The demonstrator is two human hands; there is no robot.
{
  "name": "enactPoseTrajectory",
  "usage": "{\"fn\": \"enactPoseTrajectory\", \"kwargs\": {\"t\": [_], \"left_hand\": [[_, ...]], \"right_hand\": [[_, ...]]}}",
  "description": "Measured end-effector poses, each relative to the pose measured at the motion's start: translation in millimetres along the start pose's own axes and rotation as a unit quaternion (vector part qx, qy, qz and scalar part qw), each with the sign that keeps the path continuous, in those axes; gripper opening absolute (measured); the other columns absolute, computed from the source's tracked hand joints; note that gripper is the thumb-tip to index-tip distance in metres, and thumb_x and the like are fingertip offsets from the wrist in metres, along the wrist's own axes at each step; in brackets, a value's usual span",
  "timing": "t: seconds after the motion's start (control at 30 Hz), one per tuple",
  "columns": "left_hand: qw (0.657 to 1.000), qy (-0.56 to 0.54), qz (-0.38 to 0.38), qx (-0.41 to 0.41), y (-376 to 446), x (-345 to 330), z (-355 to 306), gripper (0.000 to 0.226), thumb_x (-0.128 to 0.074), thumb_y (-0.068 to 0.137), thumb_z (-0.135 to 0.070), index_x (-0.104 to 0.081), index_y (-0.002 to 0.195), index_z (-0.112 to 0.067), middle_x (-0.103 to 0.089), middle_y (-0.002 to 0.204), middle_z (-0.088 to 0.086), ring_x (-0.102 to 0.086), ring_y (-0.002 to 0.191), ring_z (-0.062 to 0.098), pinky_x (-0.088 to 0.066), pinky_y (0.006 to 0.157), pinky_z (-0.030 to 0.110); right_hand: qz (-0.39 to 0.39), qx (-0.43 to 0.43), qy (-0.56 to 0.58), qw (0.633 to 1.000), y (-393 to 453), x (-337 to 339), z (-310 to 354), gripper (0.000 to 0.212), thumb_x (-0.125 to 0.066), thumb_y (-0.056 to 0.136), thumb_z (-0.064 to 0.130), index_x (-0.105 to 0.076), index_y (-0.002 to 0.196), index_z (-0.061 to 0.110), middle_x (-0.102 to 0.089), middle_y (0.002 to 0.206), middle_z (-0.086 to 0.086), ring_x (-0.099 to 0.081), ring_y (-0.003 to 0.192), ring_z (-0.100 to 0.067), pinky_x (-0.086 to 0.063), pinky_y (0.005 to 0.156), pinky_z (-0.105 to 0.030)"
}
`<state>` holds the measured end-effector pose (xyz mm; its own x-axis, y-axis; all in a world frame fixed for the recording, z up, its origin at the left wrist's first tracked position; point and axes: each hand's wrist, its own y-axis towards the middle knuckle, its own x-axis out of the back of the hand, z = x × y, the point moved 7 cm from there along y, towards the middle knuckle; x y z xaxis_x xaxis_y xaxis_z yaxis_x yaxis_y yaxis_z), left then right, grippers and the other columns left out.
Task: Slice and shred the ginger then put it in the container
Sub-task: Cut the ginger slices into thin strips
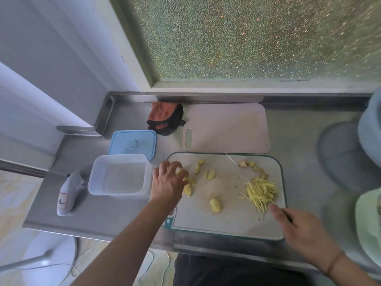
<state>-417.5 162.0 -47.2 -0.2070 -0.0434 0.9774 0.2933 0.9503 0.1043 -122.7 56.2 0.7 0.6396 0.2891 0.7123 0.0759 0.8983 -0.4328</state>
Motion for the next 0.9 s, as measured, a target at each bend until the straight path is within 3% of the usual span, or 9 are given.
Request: {"fn": "enactPoseTrajectory", "kwargs": {"t": [0.1, 0.2, 0.27, 0.37, 0.5, 0.63, 0.67, 0.73, 0.9], "left_hand": [[0.989, -0.147, 0.001, 0.005, -8.3, 7.9, -13.2, 0.021, -0.089, 0.073, -0.007, -0.074, 0.083, -0.017, -0.071, 0.08, -0.004, -0.066, 0.073, 0.021, -0.055, 0.067, 0.037], [0.938, -0.309, 0.11, 0.109, -22.3, -5.5, -39.6, 0.009, -0.079, 0.085, -0.013, -0.076, 0.093, -0.017, -0.072, 0.083, -0.009, -0.067, 0.077, 0.008, -0.056, 0.074, 0.024], [0.929, -0.321, 0.132, 0.129, -30.9, -20.5, -56.6, 0.009, -0.077, 0.088, -0.015, -0.077, 0.097, -0.016, -0.072, 0.086, -0.008, -0.067, 0.081, 0.007, -0.055, 0.078, 0.021], [0.932, -0.317, 0.108, 0.138, -36.7, -34.5, -65.0, 0.013, -0.078, 0.085, -0.012, -0.078, 0.098, -0.014, -0.07, 0.088, -0.006, -0.065, 0.078, 0.008, -0.055, 0.077, 0.023], [0.952, -0.288, 0.049, 0.092, -41.1, -35.8, -69.8, 0.026, -0.085, 0.077, -0.01, -0.076, 0.101, -0.011, -0.06, 0.089, -0.008, -0.053, 0.067, -0.005, -0.046, 0.07, 0.005], [0.962, -0.274, -0.012, 0.007, -56.9, -25.7, -73.2, 0.026, -0.074, 0.084, -0.027, -0.074, 0.104, -0.01, -0.064, 0.105, 0.001, -0.062, 0.077, 0.006, -0.051, 0.075, 0.008], [0.964, -0.264, -0.023, -0.022, -61.0, -24.6, -73.7, 0.024, -0.071, 0.086, -0.028, -0.073, 0.104, -0.012, -0.064, 0.111, 0.003, -0.064, 0.082, 0.01, -0.054, 0.076, 0.014], [0.967, -0.238, -0.041, -0.08, -68.8, -23.9, -74.7, 0.016, -0.072, 0.089, -0.022, -0.071, 0.104, -0.016, -0.065, 0.116, 0.007, -0.067, 0.086, 0.019, -0.059, 0.071, 0.03], [0.967, -0.183, -0.053, -0.172, -68.3, -25.3, -82.4, 0.008, -0.071, 0.095, -0.013, -0.075, 0.102, -0.01, -0.068, 0.113, 0.011, -0.069, 0.095, 0.025, -0.06, 0.072, 0.038]], "right_hand": [[-0.001, -0.008, 0.015, 1.0, -0.1, -0.6, -4.6, 0.073, -0.02, 0.079, 0.08, -0.036, 0.05, 0.015, -0.039, 0.04, 0.002, -0.042, 0.043, -0.013, -0.034, 0.047, -0.023], [0.008, -0.025, 0.029, 0.999, -1.6, -3.9, -10.0, 0.089, -0.004, 0.056, 0.097, -0.038, 0.05, 0.015, -0.041, 0.041, 0.003, -0.044, 0.045, -0.01, -0.033, 0.047, -0.023], [0.028, -0.039, 0.04, 0.998, -3.8, -9.5, -13.1, 0.094, -0.001, 0.049, 0.1, -0.042, 0.052, 0.016, -0.043, 0.045, 0.0, -0.041, 0.042, -0.009, -0.033, 0.046, -0.022], [0.059, -0.053, 0.052, 0.995, -5.5, -22.1, -17.9, 0.093, -0.005, 0.047, 0.101, -0.045, 0.054, 0.018, -0.045, 0.049, -0.001, -0.042, 0.045, -0.01, -0.033, 0.048, -0.023], [0.081, -0.055, 0.056, 0.994, -4.5, -34.0, -24.7, 0.076, -0.019, 0.066, 0.088, -0.045, 0.054, 0.017, -0.045, 0.049, -0.001, -0.044, 0.046, -0.01, -0.04, 0.052, -0.033], [0.121, -0.046, 0.053, 0.99, -3.0, -46.9, -22.6, 0.064, -0.025, 0.073, 0.075, -0.043, 0.053, 0.017, -0.045, 0.048, 0.0, -0.043, 0.045, -0.008, -0.041, 0.053, -0.029], [0.127, -0.039, 0.054, 0.99, -1.8, -49.2, -22.2, 0.064, -0.024, 0.074, 0.075, -0.042, 0.053, 0.017, -0.044, 0.048, 0.0, -0.042, 0.044, -0.007, -0.04, 0.052, -0.027], [0.141, -0.028, 0.058, 0.988, 0.1, -53.1, -22.7, 0.064, -0.023, 0.075, 0.075, -0.04, 0.054, 0.017, -0.042, 0.048, -0.001, -0.041, 0.045, -0.007, -0.037, 0.052, -0.025], [0.176, -0.039, 0.092, 0.979, 5.0, -65.5, -31.5, 0.073, -0.019, 0.076, 0.083, -0.037, 0.054, 0.016, -0.038, 0.045, -0.001, -0.037, 0.04, -0.008, -0.031, 0.049, -0.026]]}}
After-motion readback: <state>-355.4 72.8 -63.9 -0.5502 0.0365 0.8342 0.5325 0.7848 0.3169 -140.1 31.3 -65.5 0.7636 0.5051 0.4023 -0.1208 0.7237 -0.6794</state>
